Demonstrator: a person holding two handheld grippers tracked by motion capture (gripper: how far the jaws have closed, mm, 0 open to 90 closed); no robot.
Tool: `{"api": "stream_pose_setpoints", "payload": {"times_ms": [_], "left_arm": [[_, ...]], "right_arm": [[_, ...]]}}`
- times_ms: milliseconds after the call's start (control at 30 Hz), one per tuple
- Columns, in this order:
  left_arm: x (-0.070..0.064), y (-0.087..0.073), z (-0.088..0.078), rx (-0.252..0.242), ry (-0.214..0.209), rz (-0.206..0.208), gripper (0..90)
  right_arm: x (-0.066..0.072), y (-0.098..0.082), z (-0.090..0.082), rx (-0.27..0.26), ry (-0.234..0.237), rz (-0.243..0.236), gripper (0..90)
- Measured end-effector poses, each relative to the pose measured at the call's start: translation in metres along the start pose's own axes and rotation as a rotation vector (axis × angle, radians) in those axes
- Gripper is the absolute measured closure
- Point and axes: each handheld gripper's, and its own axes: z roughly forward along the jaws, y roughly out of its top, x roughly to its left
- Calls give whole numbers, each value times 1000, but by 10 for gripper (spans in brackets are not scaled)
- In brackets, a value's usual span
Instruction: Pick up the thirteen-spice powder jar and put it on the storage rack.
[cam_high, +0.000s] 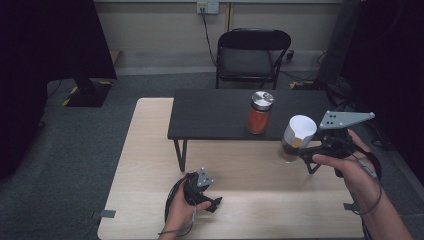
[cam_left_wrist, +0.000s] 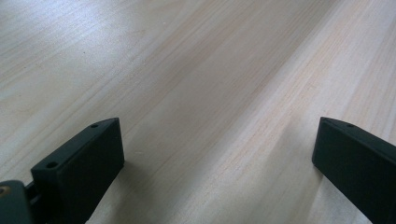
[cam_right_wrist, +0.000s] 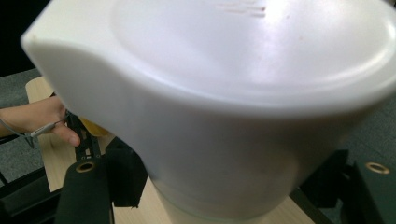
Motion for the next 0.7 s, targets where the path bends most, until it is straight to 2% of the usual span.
{"api": "stream_pose_setpoints", "payload": {"times_ms": [700], "left_arm": [[0, 0, 0, 0, 0, 0, 16]], "right_arm": [[-5, 28, 3, -5, -52, 12, 306]]}}
